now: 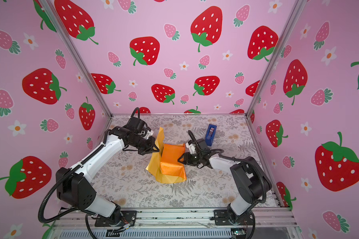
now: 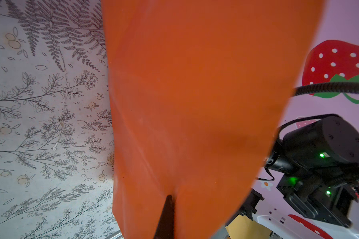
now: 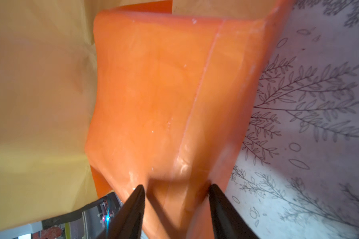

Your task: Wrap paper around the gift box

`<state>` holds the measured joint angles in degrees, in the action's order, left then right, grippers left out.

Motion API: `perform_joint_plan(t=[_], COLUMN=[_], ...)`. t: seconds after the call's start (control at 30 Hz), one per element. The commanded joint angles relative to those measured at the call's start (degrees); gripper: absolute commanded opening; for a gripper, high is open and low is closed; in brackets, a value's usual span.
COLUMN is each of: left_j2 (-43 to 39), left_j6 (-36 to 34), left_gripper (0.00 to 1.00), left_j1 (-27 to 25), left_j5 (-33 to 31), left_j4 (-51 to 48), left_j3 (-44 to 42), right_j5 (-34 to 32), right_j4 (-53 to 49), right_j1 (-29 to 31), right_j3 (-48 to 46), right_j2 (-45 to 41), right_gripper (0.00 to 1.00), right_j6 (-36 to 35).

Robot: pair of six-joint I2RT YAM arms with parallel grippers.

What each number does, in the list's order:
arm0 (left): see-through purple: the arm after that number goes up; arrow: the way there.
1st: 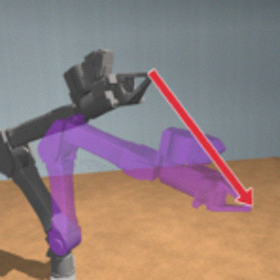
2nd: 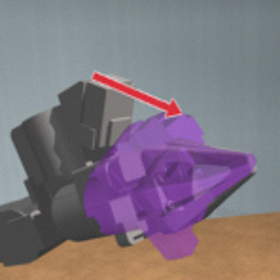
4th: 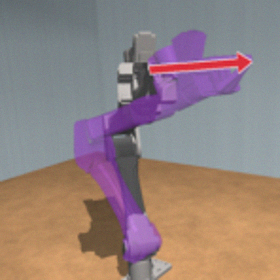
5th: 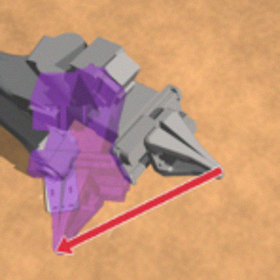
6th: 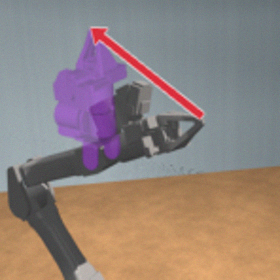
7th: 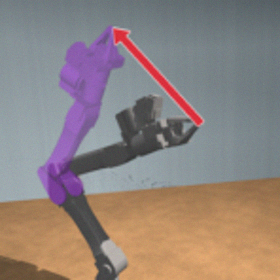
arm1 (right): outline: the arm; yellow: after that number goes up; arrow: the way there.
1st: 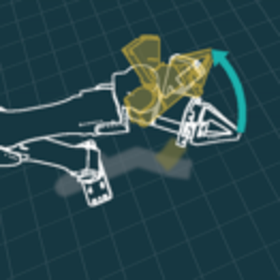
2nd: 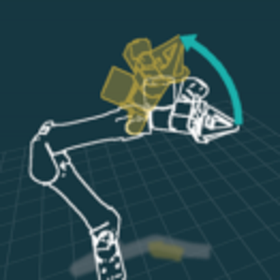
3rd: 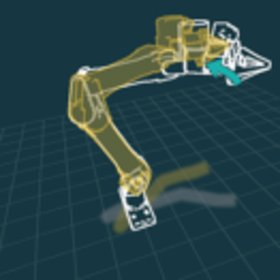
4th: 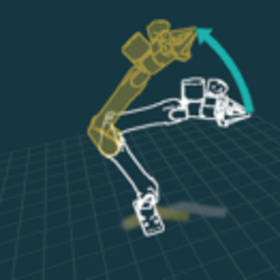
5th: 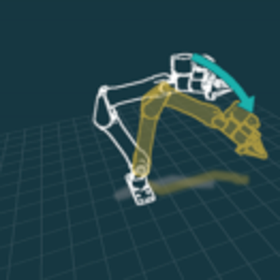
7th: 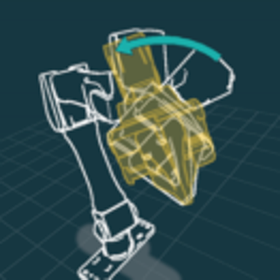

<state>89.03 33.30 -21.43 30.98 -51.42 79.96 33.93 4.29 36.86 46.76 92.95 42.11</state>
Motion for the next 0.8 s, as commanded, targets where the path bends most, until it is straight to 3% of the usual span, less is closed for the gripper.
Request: perform_joint_plan(t=[0.0, 0.4, 0.77], left_j2=[1.67, 5.81, 5.06], left_j6=[0.46, -5.38, -6.27], left_gripper=[0.05, 0.05, 0.05], left_j1=[-0.80, -0.80, 1.75], left_j5=[1.68, -8.34, -8.31], left_j4=[0.04, -5.09, -4.31], left_j3=[0.71, 3.15, 2.91], right_j5=[-1.29, -3.45, -4.40], right_j4=[-1.85, -2.49, -5.71], right_j1=[0.45, -0.47, -0.41], right_j3=[1.82, 6.08, 11.24], right_j2=[-0.13, -0.20, 4.56], right_gripper=[0.60, 0.64, 0.58], right_j6=[-0.89, -1.24, -4.04])
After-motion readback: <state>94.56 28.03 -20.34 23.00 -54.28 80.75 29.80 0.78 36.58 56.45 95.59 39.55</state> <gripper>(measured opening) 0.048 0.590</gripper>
